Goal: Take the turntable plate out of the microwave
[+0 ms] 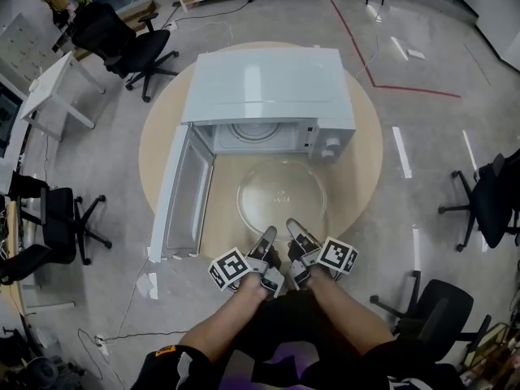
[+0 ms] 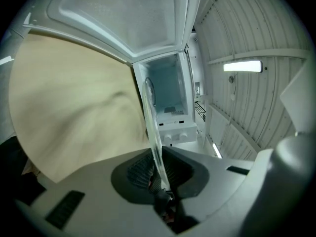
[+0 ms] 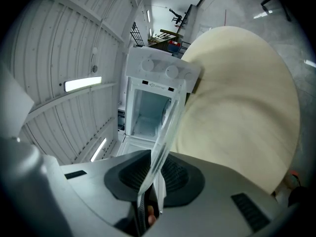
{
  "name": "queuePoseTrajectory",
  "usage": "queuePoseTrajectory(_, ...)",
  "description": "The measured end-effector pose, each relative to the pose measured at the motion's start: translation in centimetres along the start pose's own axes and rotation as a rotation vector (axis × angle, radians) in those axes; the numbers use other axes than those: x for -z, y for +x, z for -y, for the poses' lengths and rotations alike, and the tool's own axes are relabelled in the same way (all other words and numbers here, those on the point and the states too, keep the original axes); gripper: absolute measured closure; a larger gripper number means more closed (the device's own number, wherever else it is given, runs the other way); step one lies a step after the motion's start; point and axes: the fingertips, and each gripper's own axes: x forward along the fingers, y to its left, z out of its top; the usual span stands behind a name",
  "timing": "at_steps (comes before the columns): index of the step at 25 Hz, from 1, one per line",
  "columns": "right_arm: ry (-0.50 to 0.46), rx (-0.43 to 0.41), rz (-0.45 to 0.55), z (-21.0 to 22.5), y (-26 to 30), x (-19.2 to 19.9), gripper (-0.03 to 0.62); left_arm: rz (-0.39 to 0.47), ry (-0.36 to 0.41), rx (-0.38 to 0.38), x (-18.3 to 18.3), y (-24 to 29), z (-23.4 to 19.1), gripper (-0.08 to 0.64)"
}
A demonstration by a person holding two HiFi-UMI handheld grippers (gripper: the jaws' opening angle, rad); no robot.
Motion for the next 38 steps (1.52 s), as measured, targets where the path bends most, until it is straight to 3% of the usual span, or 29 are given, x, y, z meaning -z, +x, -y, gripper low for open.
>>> queuePoseTrajectory(15,0.043,0.062,-0.038,5.3,-3.1,3.1,0.523,0.024,-0.052,-0.045,4.0,-1.5,-5.2,0.471)
queuePoseTrajectory(28,0.059,0.076,-0.065,7.4,-2.2,3.6,0.525,0.056,-0.063,-0.069,3.7,-0.9,-7.5,0.472)
queuePoseTrajectory(38,0.135,0.140,-0.116,8.6,-1.9,4.9,0.525,0.066,-0.059,-0.131,3.3,-1.2,-9.2,0.479)
